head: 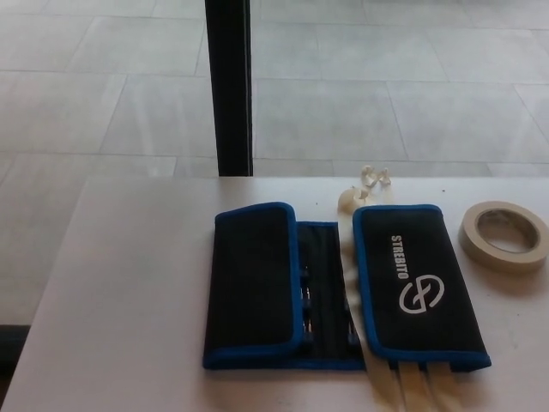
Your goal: The robot uses its right hand to lift an edge of the toolkit kept in middle of the desk and make one fold in it
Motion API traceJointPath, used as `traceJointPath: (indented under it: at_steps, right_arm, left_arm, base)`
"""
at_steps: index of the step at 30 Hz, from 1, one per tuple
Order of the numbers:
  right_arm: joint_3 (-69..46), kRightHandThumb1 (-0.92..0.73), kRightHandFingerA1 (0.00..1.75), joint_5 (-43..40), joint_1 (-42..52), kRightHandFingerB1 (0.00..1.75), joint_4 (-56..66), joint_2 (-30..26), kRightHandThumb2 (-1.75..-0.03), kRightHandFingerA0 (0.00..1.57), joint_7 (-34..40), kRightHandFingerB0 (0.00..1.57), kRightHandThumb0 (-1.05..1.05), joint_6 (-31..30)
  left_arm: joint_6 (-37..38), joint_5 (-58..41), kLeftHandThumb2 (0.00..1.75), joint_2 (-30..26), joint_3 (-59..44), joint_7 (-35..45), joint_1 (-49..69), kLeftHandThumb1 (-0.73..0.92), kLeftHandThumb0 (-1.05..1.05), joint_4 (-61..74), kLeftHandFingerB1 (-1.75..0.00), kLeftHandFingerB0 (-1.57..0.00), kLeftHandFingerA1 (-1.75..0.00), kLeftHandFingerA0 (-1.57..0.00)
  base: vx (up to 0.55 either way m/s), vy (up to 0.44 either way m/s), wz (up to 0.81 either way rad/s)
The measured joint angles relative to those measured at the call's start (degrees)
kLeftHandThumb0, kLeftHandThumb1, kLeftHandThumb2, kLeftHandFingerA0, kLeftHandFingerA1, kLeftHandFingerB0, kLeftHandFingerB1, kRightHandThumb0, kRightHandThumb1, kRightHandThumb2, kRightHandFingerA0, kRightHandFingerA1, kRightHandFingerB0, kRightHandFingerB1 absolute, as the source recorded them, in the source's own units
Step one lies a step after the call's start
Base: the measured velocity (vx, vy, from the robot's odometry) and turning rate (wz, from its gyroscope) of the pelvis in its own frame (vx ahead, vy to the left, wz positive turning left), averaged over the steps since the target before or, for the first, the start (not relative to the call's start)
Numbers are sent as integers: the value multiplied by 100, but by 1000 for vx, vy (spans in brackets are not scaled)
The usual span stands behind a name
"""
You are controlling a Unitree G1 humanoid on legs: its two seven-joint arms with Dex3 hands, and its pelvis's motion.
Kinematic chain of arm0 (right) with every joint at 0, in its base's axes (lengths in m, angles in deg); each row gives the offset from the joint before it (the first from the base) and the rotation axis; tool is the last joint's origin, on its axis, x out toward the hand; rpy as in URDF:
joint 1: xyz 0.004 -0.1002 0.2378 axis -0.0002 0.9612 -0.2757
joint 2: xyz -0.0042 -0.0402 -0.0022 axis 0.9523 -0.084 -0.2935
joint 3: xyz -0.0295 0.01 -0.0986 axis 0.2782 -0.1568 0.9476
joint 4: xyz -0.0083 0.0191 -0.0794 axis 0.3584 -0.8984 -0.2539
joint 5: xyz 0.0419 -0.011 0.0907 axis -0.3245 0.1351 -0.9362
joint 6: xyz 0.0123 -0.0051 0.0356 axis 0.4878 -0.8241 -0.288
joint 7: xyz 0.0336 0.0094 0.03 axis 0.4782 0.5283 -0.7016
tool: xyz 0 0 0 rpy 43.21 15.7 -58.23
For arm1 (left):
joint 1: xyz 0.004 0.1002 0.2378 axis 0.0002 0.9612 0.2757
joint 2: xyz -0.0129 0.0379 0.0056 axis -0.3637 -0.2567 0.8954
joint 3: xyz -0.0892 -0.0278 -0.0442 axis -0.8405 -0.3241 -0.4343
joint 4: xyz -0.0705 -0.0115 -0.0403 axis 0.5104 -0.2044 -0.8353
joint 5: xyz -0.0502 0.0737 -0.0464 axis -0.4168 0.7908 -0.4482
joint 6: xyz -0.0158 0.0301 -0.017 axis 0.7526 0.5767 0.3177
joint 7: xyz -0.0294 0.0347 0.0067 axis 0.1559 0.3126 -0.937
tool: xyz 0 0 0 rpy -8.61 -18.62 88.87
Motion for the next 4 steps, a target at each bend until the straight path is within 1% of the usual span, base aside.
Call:
traceJointPath:
  at_steps: [1, 2, 4]
  right_arm:
    - [97, -86, 128, 0, 9, 94, -48, 4, -65, 65, -31, 26, -70, 13]
    - [192, -86, 125, 1, 27, 91, -55, 25, -64, 70, -66, 35, -69, 36]
    - [292, -86, 123, 3, 47, 90, -54, 44, -64, 73, -88, 36, -69, 60]
  left_arm:
    - [0, 0, 79, -8, 2, 2, -8, 92, -85, -14, -44, -15, -56, -18]
    - [0, 0, 80, -12, 5, 3, -13, 92, -86, -10, -45, -14, -57, -18]
    - [0, 1, 79, -12, 16, 5, -13, 92, -86, 4, -46, -14, -57, -17]
  base:
    - [0, 0, 0]
    - [0, 0, 0]
    - [0, 0, 0]
